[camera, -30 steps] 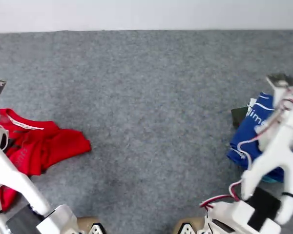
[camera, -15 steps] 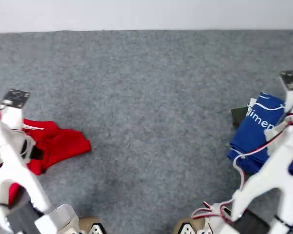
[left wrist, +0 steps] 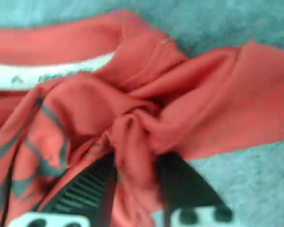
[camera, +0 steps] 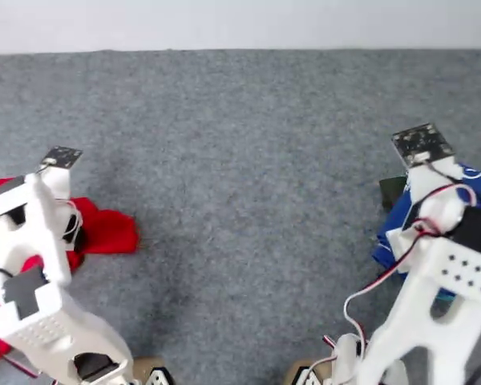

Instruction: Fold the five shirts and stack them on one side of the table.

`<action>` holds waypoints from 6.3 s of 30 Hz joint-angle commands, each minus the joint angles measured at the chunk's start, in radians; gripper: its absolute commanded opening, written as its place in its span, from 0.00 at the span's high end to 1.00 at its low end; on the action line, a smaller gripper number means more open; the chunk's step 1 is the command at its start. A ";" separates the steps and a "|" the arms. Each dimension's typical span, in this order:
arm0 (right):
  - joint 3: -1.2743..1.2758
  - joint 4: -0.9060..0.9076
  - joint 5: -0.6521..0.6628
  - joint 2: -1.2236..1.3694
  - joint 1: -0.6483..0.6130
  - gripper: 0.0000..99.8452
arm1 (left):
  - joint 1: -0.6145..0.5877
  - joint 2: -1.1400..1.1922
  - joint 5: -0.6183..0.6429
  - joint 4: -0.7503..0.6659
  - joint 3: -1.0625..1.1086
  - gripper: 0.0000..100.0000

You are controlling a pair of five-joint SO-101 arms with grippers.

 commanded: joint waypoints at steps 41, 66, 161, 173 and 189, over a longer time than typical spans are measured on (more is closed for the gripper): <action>0.046 0.038 -0.114 -0.093 -0.275 0.99 | 0.608 -0.428 0.416 0.506 -0.542 0.77; -0.414 -0.266 -0.437 0.874 -0.891 0.90 | -0.416 -0.546 0.035 0.522 -0.533 0.77; -0.933 0.035 -0.430 1.164 -0.799 0.84 | -0.121 -0.304 0.104 0.032 0.530 0.83; -0.934 0.035 -0.430 1.161 -0.797 0.84 | -0.121 -0.463 0.109 0.232 0.159 0.98; -0.973 -0.054 -0.433 1.084 -0.733 0.84 | -0.040 -0.531 0.207 0.523 -0.615 0.98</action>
